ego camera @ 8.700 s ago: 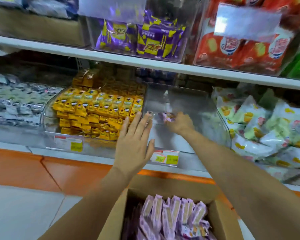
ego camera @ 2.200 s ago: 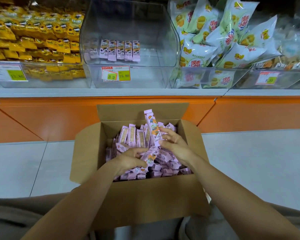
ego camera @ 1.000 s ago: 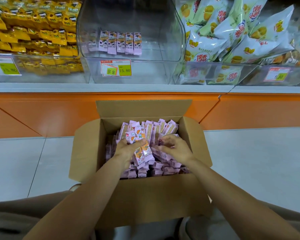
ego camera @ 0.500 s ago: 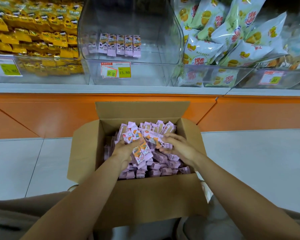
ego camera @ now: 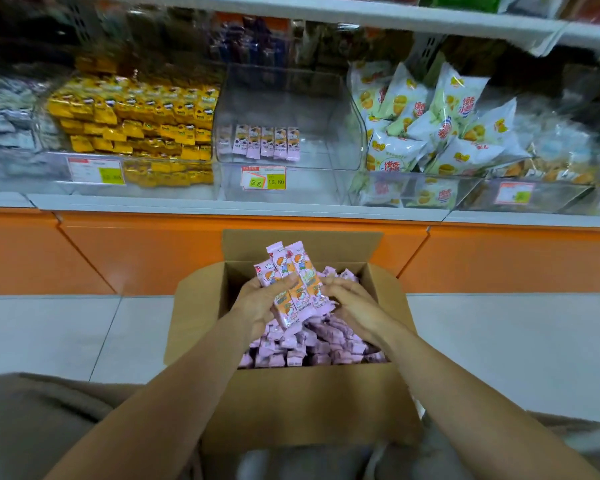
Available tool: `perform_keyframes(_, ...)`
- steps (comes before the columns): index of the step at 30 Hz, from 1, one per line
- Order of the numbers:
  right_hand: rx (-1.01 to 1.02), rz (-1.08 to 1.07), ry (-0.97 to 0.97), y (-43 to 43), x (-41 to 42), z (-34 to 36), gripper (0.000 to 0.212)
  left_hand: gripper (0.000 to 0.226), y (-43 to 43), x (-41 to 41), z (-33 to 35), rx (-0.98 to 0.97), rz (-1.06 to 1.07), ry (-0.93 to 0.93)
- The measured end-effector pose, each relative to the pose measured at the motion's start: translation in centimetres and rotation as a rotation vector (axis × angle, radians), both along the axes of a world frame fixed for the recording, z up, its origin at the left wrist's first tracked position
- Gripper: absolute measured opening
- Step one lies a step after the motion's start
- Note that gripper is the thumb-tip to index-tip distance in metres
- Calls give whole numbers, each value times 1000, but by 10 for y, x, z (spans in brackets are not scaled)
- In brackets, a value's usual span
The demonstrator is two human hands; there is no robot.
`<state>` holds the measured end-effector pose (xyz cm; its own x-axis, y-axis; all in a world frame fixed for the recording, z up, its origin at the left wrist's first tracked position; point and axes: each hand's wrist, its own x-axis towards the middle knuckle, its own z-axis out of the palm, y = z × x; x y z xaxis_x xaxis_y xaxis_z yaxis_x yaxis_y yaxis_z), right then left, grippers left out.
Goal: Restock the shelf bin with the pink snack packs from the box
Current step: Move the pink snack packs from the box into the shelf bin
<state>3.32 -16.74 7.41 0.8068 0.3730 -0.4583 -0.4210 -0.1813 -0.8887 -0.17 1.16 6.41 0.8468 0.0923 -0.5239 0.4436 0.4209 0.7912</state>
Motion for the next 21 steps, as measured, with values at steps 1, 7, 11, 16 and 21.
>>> perform_keyframes(1, 1, -2, -57, 3, -2, 3, 24, 9, 0, -1, 2, -6, -3, -15)
perform_keyframes(7, -133, 110, -391, 19, -18, 23, 34, 13, 7, -8, 19, -4, 64, -87)
perform_keyframes(11, -207, 129, -506, 27, -23, 22, 63, 18, 11, -15, 29, -2, 50, -115)
perform_keyframes(16, -211, 116, -481, 30, -16, 30, 50, 32, 19, -14, 40, 16, 10, -71)
perform_keyframes(21, -170, 14, -485, 41, -16, 38, 30, 18, 21, -7, 52, 52, -80, -103)
